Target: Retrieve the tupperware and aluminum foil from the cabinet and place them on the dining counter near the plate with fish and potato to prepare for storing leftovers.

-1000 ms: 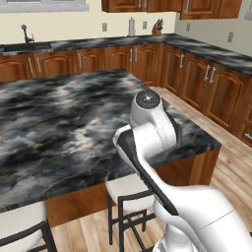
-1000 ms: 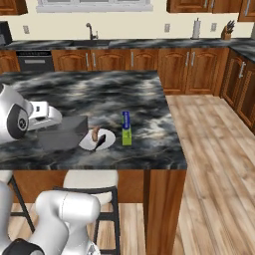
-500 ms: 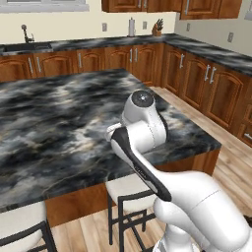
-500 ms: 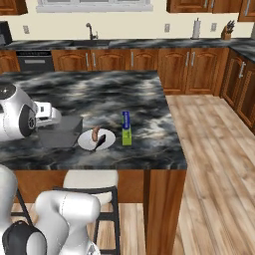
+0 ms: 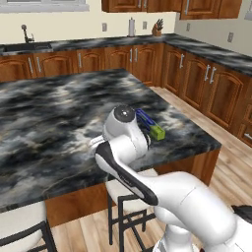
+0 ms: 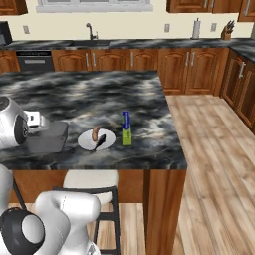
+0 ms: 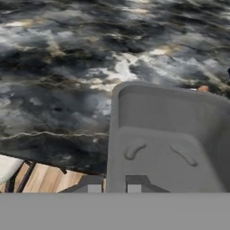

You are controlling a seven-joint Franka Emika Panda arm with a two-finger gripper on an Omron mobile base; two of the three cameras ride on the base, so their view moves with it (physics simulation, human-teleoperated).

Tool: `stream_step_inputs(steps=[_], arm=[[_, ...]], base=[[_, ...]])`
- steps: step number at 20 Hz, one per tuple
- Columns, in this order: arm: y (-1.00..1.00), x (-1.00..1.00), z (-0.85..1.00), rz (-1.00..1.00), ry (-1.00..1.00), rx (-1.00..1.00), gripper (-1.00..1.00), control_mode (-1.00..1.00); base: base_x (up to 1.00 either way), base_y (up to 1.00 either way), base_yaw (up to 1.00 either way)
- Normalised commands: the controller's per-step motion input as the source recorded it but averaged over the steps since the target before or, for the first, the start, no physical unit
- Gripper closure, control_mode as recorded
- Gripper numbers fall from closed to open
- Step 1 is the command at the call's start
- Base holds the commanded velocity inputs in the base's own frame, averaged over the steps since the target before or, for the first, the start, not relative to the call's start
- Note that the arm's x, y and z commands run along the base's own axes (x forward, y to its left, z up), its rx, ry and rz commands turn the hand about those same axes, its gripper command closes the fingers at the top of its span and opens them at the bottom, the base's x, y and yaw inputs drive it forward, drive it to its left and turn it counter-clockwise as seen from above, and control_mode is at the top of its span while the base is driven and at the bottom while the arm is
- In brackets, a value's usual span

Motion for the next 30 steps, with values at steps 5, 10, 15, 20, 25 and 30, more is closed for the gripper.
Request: stream_step_inputs(steps=[5,10,15,20,25,30], arm=[[0.1,0.59,-0.02,0.0,0.0,0.0,1.0,-1.0],[0.33,0.55,-0.2,0.0,0.0,0.0,1.0,-1.0],[0.42,0.34,-0.32,0.0,0.0,0.0,1.0,-1.0],[0.08,0.41,-0.3,0.0,0.01,0.0,1.0,-1.0],[0.0,0.42,-0.41,0.0,0.01,0.0,1.0,-1.0],[0.13,0.38,-0.49,0.0,0.02,0.0,1.0,-1.0]], base=[[0.0,0.0,0.0],[0.0,0.0,0.0],[0.0,0.0,0.0],[0.0,0.0,0.0],[0.0,0.0,0.0],[0.0,0.0,0.0]])
